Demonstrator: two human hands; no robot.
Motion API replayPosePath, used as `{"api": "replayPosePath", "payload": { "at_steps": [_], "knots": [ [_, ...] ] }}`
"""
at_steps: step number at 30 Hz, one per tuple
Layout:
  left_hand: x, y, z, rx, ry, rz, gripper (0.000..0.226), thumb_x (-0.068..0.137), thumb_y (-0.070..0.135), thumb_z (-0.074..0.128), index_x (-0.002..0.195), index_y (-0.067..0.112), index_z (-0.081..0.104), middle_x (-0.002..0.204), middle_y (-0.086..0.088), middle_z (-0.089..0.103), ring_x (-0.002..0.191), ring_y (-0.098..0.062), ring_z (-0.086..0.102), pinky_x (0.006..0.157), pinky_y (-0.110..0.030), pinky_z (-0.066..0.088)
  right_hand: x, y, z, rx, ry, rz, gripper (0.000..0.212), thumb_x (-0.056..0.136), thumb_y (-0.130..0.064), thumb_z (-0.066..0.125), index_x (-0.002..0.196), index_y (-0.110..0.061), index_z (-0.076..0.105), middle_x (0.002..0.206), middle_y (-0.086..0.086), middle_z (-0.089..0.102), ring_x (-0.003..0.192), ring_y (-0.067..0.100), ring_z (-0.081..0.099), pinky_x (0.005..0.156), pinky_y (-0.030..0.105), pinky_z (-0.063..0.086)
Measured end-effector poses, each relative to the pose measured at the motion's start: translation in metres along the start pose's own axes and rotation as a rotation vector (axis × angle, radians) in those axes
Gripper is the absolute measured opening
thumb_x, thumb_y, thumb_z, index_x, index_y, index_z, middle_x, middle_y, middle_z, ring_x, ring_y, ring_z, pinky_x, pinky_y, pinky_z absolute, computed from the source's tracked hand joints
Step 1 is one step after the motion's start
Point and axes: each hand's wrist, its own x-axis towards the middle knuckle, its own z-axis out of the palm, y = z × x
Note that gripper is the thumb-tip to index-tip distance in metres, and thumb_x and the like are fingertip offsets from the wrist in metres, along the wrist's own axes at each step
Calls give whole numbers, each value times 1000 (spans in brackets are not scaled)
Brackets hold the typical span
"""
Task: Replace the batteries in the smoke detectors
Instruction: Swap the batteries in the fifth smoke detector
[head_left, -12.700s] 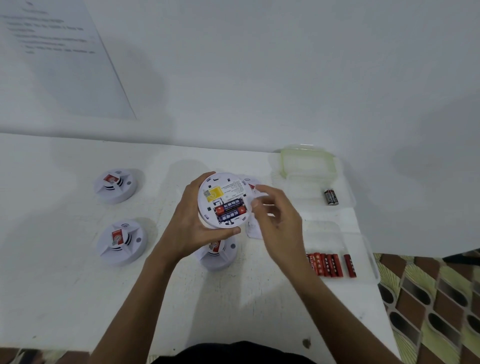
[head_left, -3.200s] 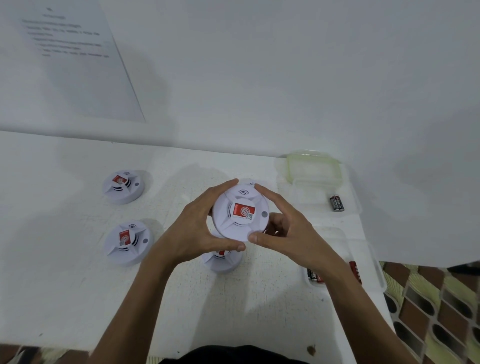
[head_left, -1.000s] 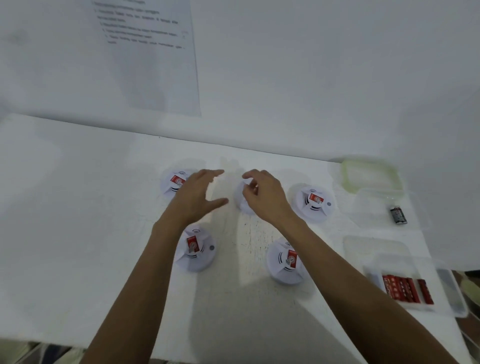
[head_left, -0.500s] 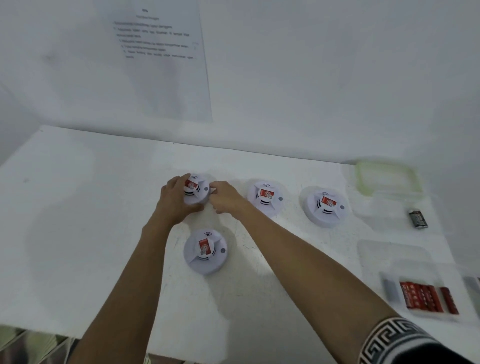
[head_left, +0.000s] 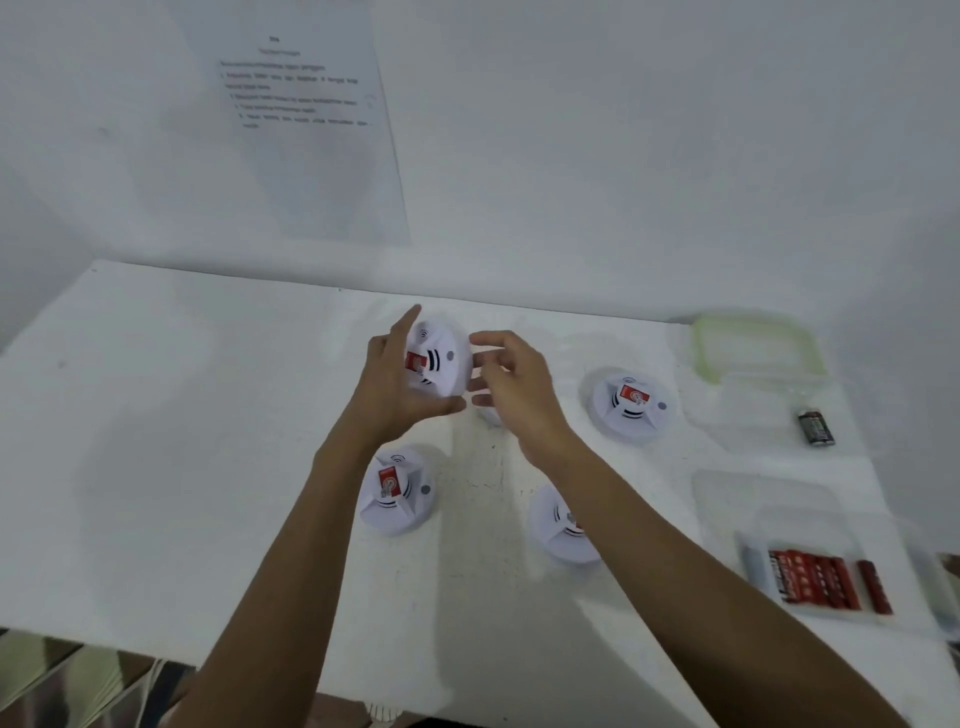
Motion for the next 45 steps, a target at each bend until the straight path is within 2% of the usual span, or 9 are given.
{"api": "replayPosePath", "payload": {
  "at_steps": [3,7,12,18,22,27,33,40,45],
  "knots": [
    [-12,29,11,-17,-30,101,119,50,43,88,146,31,19,138,-2,37,112,-11,42,86,-18,40,-23,-5,-27,70,36,-81,33,95,-1,43,110,-19,65,99,5,71,86,23,70,79,37,60],
    [-26,61,26,-89,-68,202,109,49,49,85,139,30,28,135,12,40,116,-10,46,96,-31,47,-49,-7,-64,86,69,-170,30,94,3,46,105,-14,68,93,6,72,83,22,69,74,30,58],
    [-43,93,52,-204,-131,309,100,57,32,87,135,27,25,123,38,37,113,6,47,85,-8,44,-66,1,-101,-130,68,-136,23,92,-29,64,115,-29,62,118,-11,63,103,4,60,74,7,50],
    [-51,115,79,-304,-177,345,99,59,23,89,137,26,27,131,19,43,123,-11,46,93,-19,46,-91,3,-133,-81,39,-150,49,78,-37,78,121,-41,55,121,-21,58,109,1,58,83,19,55],
    [-49,129,94,-309,-257,306,95,65,1,83,142,10,28,136,5,44,122,8,43,94,-7,38,-101,8,-146,-127,173,-209,62,70,-32,86,111,-58,47,118,-21,49,107,-9,53,77,10,51],
    [-48,139,112,-261,-277,328,98,60,49,82,140,34,27,141,10,42,130,-4,40,106,-20,34,-107,20,-154,-157,249,-226,73,70,-29,85,130,-42,46,122,-10,40,110,-8,48,75,-2,42],
    [-47,143,124,-232,-247,371,96,60,48,78,141,27,30,142,4,43,131,-15,41,109,-45,35,-107,34,-164,-199,249,-260,76,73,-30,83,134,-42,42,130,-12,37,125,12,44,94,24,50],
    [-46,151,126,-270,-205,413,87,64,67,70,137,48,27,141,10,41,131,-12,40,109,-29,33,-106,36,-166,-228,249,-285,78,76,-26,79,141,-38,38,134,-13,31,129,10,37,85,-1,41],
    [-47,154,124,-331,-206,390,83,64,74,66,135,52,30,137,31,40,129,1,39,104,-14,32,-102,32,-171,-251,185,-285,74,78,-24,76,140,-41,40,137,-15,28,130,6,31,84,0,39]
  ]
}}
